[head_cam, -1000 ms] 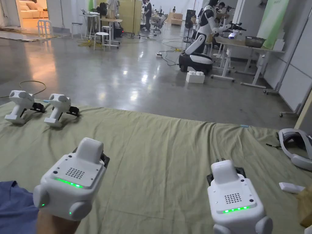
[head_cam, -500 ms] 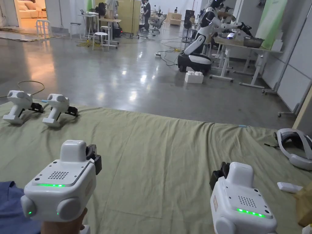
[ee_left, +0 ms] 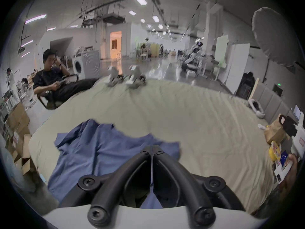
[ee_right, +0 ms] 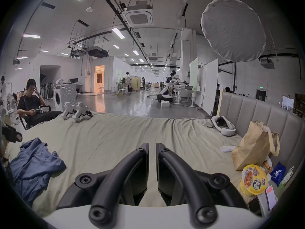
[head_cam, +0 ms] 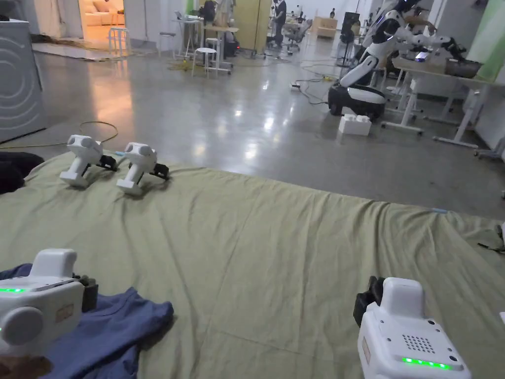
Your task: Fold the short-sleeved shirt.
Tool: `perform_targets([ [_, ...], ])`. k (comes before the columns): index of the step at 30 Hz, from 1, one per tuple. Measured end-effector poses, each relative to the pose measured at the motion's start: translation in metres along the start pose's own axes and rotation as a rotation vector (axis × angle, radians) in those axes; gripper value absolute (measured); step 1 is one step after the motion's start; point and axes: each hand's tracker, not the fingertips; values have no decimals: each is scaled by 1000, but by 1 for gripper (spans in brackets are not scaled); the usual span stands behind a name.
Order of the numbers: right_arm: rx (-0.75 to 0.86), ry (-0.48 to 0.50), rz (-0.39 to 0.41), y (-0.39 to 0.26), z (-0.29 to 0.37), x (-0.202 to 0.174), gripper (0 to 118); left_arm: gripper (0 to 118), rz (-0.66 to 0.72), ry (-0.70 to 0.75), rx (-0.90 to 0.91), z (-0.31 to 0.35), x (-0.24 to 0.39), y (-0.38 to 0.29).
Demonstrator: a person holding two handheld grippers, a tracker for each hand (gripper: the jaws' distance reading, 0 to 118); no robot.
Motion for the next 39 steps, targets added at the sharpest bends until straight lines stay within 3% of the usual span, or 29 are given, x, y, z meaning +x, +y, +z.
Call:
perform_targets([
  [1, -5, 5, 0, -2, -1, -3, 12, 9, 3, 10, -53, -4, -14, -3],
  [2, -13, 8, 2, -3, -2, -6, 12, 20, 14, 25, -90, -8, -26, -7],
  [5, -27, 19, 10, -10, -3, -14, 12, 70, 96, 22, -186, -15, -57, -18],
  [11, -61, 34, 33, -21, -6, -21, 12, 79, 128, 14, -335, -37, -97, -39],
  [19, -100, 40, 50, -31, -7, -20, 12, 79, 166, 50, -574, -82, -106, -93],
  [21, -108, 39, 51, -32, -7, -20, 12, 80, 117, 73, -507, -82, -99, -103],
  [24, -115, 41, 51, -34, -6, -20, 12, 77, 88, 120, -499, -75, -85, -96],
  [25, -114, 41, 50, -34, -6, -20, 12, 69, 49, 107, -483, -73, -81, -97],
  [29, -119, 47, 54, -36, -6, -21, 12, 10, -20, 125, -453, -67, -73, -96],
  [30, -119, 48, 54, -37, -6, -22, 12, 6, -22, 134, -453, -68, -72, -97],
  [35, -125, 56, 58, -39, -3, -23, 12, 4, 22, 125, -423, -62, -82, -91],
  [39, -115, 55, 63, -37, -1, -19, 12, 4, 101, 84, -297, -42, -87, -67],
])
